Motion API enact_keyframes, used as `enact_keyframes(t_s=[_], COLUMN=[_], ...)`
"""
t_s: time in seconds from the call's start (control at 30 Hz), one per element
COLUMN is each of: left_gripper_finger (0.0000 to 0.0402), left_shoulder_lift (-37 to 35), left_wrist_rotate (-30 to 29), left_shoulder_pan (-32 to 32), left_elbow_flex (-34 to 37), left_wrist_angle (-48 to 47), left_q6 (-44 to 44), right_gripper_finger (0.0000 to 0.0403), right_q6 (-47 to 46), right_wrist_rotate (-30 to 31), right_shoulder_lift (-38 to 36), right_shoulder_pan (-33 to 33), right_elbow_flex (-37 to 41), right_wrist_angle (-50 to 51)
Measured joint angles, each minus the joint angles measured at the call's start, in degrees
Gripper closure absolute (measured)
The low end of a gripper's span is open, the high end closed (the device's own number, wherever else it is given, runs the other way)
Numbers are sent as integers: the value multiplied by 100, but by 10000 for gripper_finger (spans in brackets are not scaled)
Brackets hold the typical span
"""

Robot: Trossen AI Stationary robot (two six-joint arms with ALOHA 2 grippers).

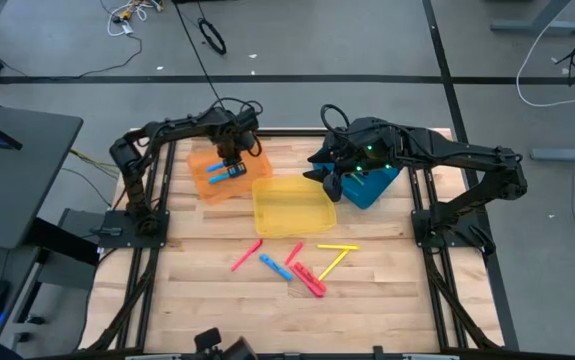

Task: Pick & Place Markers
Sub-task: Put the top blue highlighter pen into the orange bin

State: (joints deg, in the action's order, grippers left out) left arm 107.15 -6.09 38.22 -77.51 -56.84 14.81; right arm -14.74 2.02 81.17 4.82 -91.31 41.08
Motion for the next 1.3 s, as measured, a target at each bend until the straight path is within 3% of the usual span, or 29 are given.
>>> enact_keyframes(t_s=[0.57, 1.3], left_gripper_finger=[330, 306], left_shoulder_lift=[17, 20], left_wrist_rotate=[310, 284], left_shoulder_pan=[220, 215], left_elbow_flex=[597, 607], left_wrist_angle=[564, 690], left_q6=[93, 95], right_gripper_finger=[187, 187], right_q6=[-66, -84], right_wrist_rotate=[1, 1], right_shoulder_lift=[-1, 0], right_shoulder_pan=[0, 0], right_elbow_flex=[0, 0], right_wrist_angle=[-40, -39])
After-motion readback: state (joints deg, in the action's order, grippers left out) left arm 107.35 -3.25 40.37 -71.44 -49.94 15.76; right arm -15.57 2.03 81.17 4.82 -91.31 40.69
